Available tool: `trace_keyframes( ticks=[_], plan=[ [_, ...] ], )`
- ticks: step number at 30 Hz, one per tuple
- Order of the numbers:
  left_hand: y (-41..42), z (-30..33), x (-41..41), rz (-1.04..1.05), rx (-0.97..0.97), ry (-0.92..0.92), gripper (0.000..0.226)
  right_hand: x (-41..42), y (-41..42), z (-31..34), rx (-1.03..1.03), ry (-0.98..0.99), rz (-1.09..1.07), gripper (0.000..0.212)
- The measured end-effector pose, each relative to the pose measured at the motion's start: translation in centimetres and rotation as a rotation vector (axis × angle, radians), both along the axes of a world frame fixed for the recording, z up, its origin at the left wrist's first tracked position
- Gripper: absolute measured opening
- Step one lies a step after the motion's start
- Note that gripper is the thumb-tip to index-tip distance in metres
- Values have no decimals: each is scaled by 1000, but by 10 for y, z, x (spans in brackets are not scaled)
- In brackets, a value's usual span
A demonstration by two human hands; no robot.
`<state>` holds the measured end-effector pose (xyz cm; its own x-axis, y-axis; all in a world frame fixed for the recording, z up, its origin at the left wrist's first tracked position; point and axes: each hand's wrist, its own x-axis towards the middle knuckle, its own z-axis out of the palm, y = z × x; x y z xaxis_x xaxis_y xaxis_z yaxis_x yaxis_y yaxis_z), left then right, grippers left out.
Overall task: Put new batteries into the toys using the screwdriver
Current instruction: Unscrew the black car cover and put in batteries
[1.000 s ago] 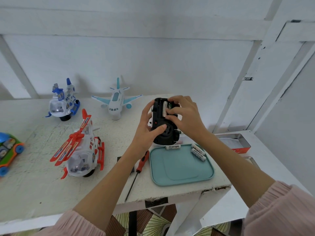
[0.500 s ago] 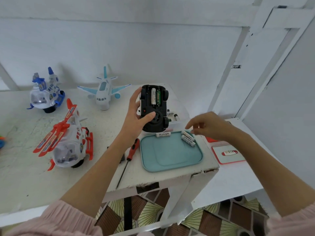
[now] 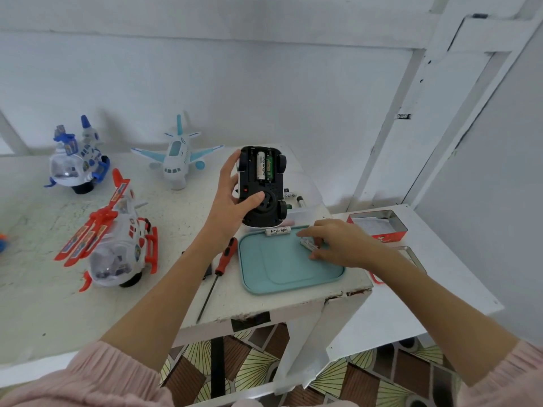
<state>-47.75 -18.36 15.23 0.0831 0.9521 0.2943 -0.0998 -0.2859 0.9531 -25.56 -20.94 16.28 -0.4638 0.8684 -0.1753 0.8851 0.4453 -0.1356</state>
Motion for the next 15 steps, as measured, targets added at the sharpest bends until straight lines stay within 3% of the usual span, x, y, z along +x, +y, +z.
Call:
trace_keyframes(
  ticks=[5,9,15],
  plan=[
    [-1,0,0,-1,-8,1,74,2,1,3,-36,159,23,35],
    [-1,0,0,-1,-8,5,73,-2,2,32,68,469,2,20],
    [-4,3,1,-2,-9,5,73,-29,21,68,232,830,-78,22]
  ],
)
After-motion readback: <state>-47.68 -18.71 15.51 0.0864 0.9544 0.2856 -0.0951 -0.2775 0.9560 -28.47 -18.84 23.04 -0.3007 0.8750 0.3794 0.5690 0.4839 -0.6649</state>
